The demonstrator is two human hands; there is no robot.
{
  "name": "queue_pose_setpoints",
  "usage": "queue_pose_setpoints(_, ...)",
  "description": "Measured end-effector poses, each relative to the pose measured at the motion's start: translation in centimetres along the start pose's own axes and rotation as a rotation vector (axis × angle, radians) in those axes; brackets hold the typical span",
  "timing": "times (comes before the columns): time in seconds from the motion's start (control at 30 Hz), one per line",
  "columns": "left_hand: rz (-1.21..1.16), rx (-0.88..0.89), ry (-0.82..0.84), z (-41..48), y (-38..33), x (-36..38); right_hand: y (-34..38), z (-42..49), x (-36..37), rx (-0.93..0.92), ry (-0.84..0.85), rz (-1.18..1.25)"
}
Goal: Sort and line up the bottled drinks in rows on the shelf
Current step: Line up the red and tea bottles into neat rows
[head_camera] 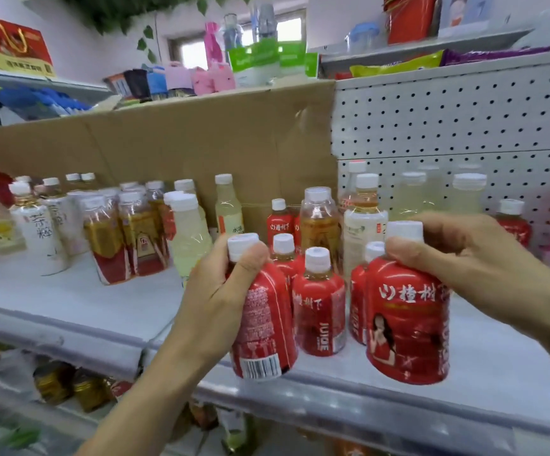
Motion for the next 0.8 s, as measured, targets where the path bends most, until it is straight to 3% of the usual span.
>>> queue_pose_setpoints(0.13, -0.009, 0.05, -0.06, 4.5, 0.8, -3.8, 2.3, 1.6, 2.4, 0.002, -0.045, 0.004)
queue_pose_setpoints(0.37, 0.144, 0.165, -0.077, 11.2, 3.1, -1.8, 4.0, 2.2, 5.2, 0.038, -0.045, -0.085)
queue_pose_setpoints(0.6, 0.117, 0.018, 0.003, 14.8, 9.3, 1.6, 4.8, 2.0, 6.4, 0.002, 0.012, -0.147)
queue_pose_setpoints(0.8, 0.117, -0.098, 0.18, 14.0, 8.9, 2.8, 4.9, 2.2, 7.3, -0.01, 0.038, -0.123)
Point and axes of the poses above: each hand's wrist, its own z-axis towards the middle knuckle, its own x-axis out of the palm, y = z × x, the point moved 7 cm from there along z, towards the middle knuckle, and after that the axes turned 9 degrees about -x, right-handed, at the moved point
